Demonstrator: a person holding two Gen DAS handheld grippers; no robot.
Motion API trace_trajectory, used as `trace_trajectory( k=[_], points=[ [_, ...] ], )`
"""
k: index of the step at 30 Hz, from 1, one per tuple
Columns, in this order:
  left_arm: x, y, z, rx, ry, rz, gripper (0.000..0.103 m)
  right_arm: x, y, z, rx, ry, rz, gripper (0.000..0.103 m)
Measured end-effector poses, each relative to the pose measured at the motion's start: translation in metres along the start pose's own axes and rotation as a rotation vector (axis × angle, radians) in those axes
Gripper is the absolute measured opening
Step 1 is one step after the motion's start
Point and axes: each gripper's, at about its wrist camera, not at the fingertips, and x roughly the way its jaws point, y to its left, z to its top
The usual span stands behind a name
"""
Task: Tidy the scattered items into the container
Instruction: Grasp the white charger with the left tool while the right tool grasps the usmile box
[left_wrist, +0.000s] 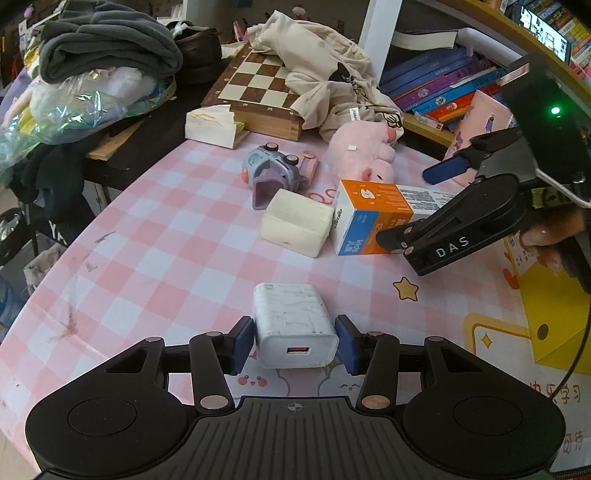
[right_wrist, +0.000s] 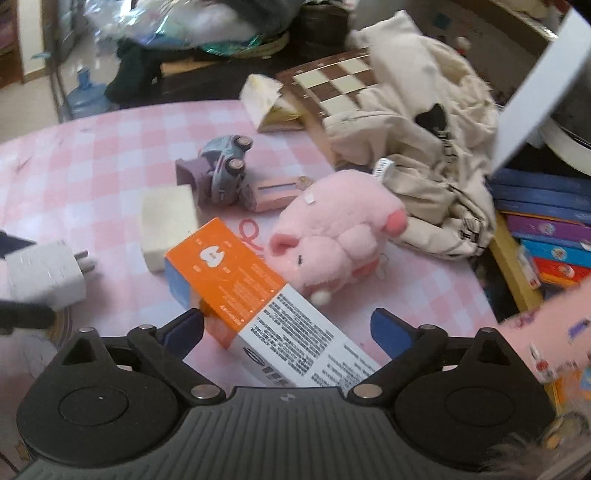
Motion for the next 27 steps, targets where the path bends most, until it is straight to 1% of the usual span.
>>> trace_trajectory(
  k=[1, 3, 5, 7, 8, 10, 11, 13, 15, 19, 21, 22, 27],
  points=[
    [-0.001, 0.0, 0.0, -0.002, -0.001, 0.002, 0.046, 0.002, 0.0, 0.0, -0.002, 0.004, 0.006, 0.082],
    [-0.002, 0.001, 0.0, -0.005, -0.003, 0.005, 0.046, 0.006, 0.0, 0.001, -0.007, 0.011, 0.019, 0.082],
    [-0.005, 0.001, 0.0, -0.004, -0.009, 0.007, 0.046, 0.006, 0.002, 0.002, -0.016, 0.016, 0.024, 0.076],
    [-0.006, 0.0, -0.001, -0.003, -0.011, 0.008, 0.046, 0.003, 0.006, 0.003, -0.024, 0.02, 0.028, 0.064],
    [-0.006, 0.0, -0.001, -0.001, -0.01, 0.008, 0.046, 0.0, 0.008, 0.002, -0.028, 0.022, 0.029, 0.062],
    [-0.007, 0.0, -0.002, 0.003, -0.008, 0.008, 0.046, -0.006, 0.012, 0.0, -0.03, 0.026, 0.034, 0.052],
    [-0.008, 0.0, -0.002, 0.005, -0.007, 0.008, 0.046, -0.01, 0.014, -0.002, -0.024, 0.026, 0.04, 0.05],
    [-0.008, -0.001, -0.003, 0.009, -0.005, 0.008, 0.046, -0.02, 0.015, -0.006, 0.002, 0.026, 0.057, 0.042],
    [-0.009, -0.001, -0.004, 0.013, -0.004, 0.008, 0.046, -0.029, 0.016, -0.01, 0.049, 0.035, 0.089, 0.037],
    [-0.011, -0.002, -0.005, 0.021, 0.0, 0.009, 0.046, -0.045, 0.026, -0.025, 0.146, 0.062, 0.181, 0.037],
    [-0.011, -0.002, -0.006, 0.025, 0.002, 0.009, 0.045, -0.052, 0.036, -0.035, 0.173, 0.058, 0.204, 0.037],
    [-0.012, -0.003, -0.006, 0.027, 0.003, 0.009, 0.045, -0.055, 0.042, -0.037, 0.176, 0.05, 0.191, 0.037],
    [-0.004, -0.004, -0.012, 0.048, 0.067, 0.015, 0.045, -0.057, 0.053, -0.04, 0.222, 0.015, 0.136, 0.039]
  ],
)
